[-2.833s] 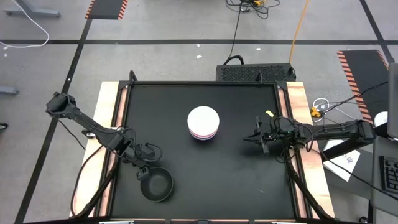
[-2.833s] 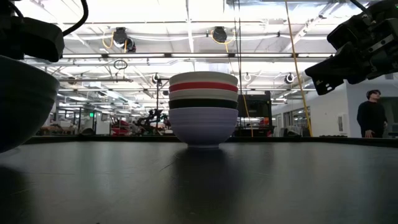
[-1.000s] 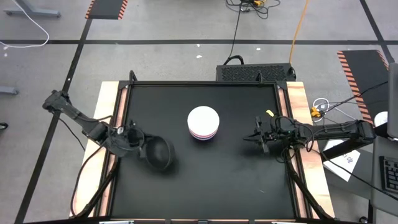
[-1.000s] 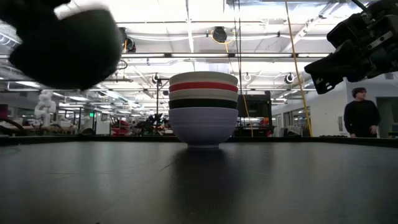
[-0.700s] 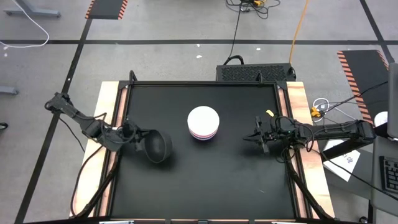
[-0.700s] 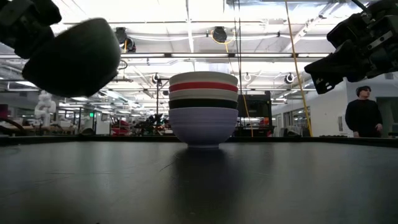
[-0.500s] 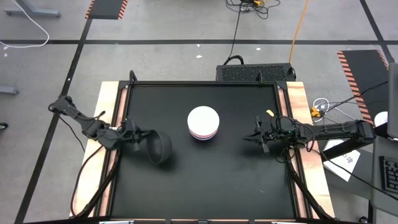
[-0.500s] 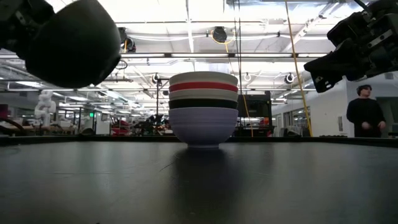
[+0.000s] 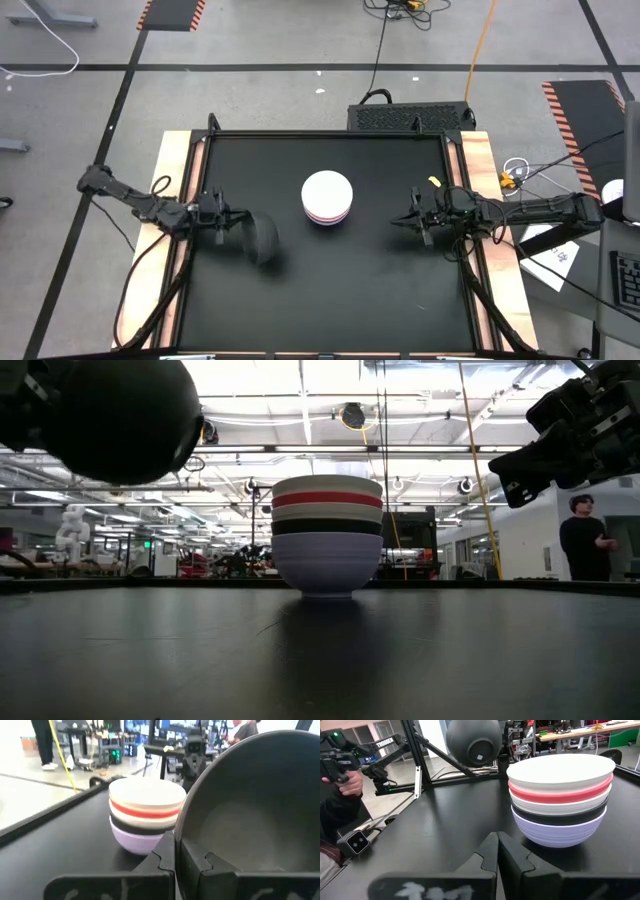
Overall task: Nest bowls inside each other
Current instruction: Stack the black bowl on top of the white bowl
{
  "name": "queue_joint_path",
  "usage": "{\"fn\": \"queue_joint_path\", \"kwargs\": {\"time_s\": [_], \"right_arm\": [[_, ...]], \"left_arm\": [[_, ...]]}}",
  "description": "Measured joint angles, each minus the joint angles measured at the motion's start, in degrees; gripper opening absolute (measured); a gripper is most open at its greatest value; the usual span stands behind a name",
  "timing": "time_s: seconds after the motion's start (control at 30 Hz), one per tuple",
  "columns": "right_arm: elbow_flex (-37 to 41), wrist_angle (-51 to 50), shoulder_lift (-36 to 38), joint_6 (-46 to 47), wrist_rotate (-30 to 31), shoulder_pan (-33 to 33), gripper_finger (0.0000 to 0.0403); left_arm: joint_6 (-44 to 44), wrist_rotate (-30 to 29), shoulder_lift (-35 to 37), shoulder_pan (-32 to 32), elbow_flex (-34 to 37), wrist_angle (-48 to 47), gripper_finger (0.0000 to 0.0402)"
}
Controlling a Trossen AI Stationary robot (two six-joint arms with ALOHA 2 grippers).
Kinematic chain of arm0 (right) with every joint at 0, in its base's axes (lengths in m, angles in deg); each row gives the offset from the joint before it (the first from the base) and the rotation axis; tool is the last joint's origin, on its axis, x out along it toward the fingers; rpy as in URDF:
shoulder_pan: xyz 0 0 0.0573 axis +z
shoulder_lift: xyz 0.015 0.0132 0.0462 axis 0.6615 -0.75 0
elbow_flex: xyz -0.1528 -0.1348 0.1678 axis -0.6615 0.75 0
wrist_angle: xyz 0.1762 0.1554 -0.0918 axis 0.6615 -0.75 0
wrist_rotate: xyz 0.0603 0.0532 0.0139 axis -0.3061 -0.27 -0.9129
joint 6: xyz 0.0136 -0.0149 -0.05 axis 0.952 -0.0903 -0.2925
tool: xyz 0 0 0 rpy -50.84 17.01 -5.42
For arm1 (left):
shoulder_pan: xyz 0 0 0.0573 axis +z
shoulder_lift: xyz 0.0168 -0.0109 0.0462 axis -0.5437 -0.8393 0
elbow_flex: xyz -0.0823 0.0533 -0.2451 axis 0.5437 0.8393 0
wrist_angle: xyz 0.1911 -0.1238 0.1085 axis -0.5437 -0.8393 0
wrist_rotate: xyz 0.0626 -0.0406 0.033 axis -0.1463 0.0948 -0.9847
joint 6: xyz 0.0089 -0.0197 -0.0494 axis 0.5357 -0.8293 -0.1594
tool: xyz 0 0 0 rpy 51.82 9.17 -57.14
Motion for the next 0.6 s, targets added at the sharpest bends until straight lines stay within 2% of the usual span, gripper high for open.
{"fn": "queue_joint_path", "kwargs": {"time_s": [0.17,0.37,0.6], "right_arm": [[0.00,0.00,0.00,-0.51,0.00,0.00,0.0000],[0.00,0.44,0.00,-1.11,0.00,0.00,0.0000],[0.00,1.05,0.00,-1.64,0.02,-0.01,0.0000]], "left_arm": [[4.70,9.41,-0.02,7.02,0.00,4.88,0.0005],[7.03,20.97,-1.22,19.12,-1.28,7.23,0.0005],[6.16,37.52,-8.95,34.36,-4.64,9.43,0.0005]]}}
